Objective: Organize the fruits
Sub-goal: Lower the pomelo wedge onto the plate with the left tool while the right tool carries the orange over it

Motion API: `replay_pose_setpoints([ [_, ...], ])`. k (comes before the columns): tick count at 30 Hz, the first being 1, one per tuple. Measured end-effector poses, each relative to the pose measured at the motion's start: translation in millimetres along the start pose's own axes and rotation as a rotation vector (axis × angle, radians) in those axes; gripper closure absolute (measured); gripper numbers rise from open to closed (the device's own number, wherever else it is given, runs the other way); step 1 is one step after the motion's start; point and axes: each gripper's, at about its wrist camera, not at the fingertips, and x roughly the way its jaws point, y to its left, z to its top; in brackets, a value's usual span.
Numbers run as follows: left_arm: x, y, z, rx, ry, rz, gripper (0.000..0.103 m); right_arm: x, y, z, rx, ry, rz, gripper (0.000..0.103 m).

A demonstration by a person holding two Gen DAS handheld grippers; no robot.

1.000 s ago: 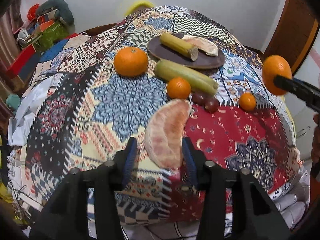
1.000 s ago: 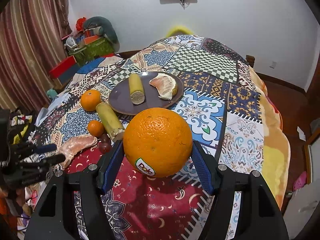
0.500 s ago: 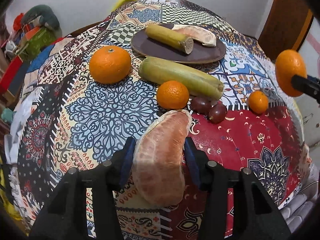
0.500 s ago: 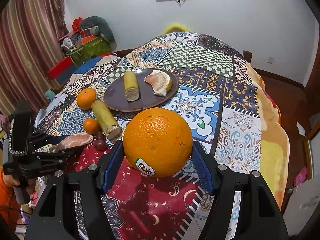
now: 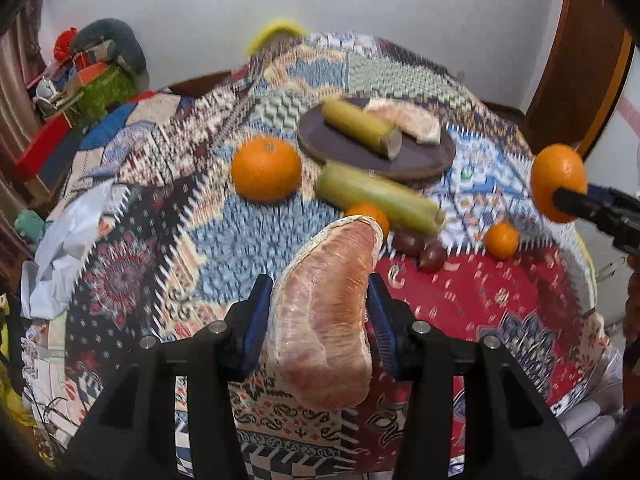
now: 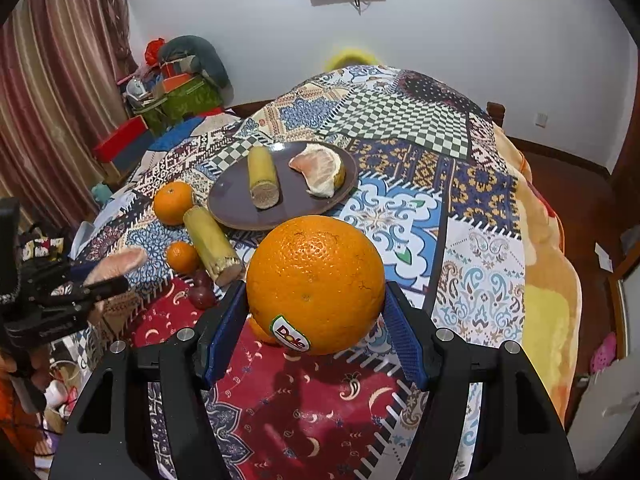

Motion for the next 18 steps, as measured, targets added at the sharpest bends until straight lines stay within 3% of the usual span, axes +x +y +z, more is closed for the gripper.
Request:
replay_pose_setpoints([
  [7,-14,-7,28,0.0,-0.094,-0.003,0.056,-1,1,16,-0.004,-0.034,0.002,0.039],
  [18,-8,-9,68,-0.016,-0.162,-0.02,0.056,6,6,49,-0.036,-0.086,0.017,0.039],
])
